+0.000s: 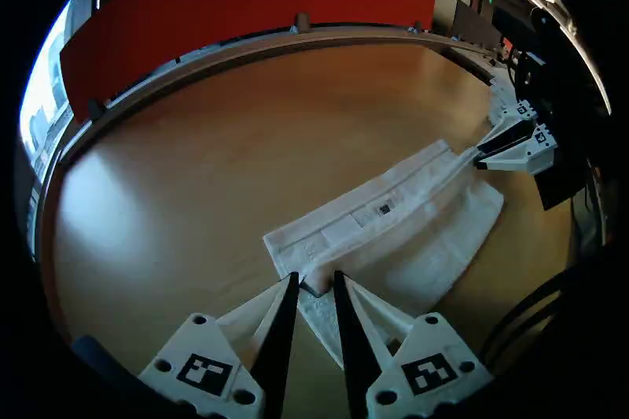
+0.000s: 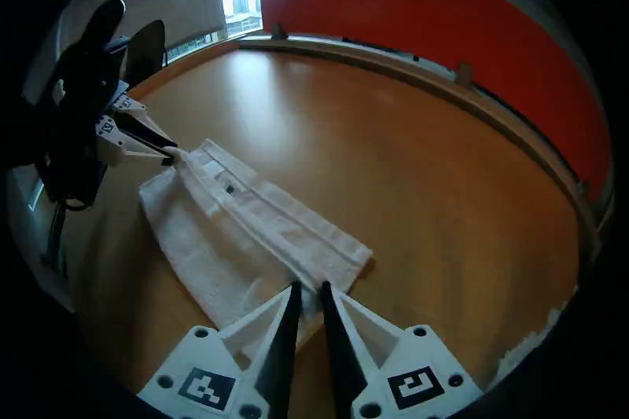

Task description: Fold towel

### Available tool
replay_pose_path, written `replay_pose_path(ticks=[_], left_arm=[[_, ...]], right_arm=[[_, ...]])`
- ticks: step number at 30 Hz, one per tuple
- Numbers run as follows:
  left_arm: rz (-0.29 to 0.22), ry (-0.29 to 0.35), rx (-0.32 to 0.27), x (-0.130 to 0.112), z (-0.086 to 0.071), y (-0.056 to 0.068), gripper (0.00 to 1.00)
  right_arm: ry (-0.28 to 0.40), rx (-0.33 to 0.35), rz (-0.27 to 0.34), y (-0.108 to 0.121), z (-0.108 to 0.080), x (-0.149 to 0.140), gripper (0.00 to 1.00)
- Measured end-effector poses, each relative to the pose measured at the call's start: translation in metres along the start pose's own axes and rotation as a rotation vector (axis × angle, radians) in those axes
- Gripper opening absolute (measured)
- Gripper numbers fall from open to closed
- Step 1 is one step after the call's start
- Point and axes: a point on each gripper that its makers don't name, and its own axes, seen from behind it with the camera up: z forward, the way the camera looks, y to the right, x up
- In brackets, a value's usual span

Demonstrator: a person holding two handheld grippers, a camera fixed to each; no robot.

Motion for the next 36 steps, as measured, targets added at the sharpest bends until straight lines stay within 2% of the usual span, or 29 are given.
replay_pose_path(ticks=[3, 7, 9, 12, 15, 17, 19, 21, 24, 36], left_arm=[[0.009, 0.002, 0.023, 0.001, 0.003, -0.006, 0.44], [0.02, 0.005, 0.057, 0.001, 0.004, -0.016, 0.63], [0.02, 0.003, 0.064, 0.001, 0.004, -0.018, 0.64], [0.005, 0.0, 0.07, 0.0, 0.004, -0.022, 0.64], [-0.016, 0.002, 0.083, 0.0, 0.003, -0.027, 0.64], [-0.031, 0.0, 0.086, 0.001, 0.003, -0.03, 0.66], [-0.042, 0.003, 0.085, 0.002, 0.002, -0.031, 0.81], [-0.051, 0.009, 0.085, 0.003, 0.001, -0.033, 0.95], [-0.057, 0.023, 0.089, 0.006, -0.002, -0.035, 0.96], [-0.075, 0.034, 0.097, 0.001, -0.015, -0.037, 0.96]], right_arm=[[-0.002, -0.013, -0.001, 0.005, 0.002, 0.0, 0.32], [-0.001, -0.031, -0.003, 0.01, 0.003, 0.002, 0.52], [-0.001, -0.037, -0.002, 0.012, 0.003, 0.002, 0.6], [0.002, -0.046, 0.006, 0.016, 0.003, 0.003, 0.64], [0.009, -0.059, 0.015, 0.02, 0.003, 0.006, 0.72], [0.013, -0.07, 0.018, 0.022, 0.003, 0.007, 0.83], [0.018, -0.075, 0.02, 0.024, 0.002, 0.009, 0.92], [0.023, -0.079, 0.023, 0.025, 0.001, 0.01, 0.96], [0.03, -0.085, 0.028, 0.026, -0.001, 0.012, 1.0], [0.037, -0.074, 0.037, 0.015, -0.015, 0.007, 1.0]])
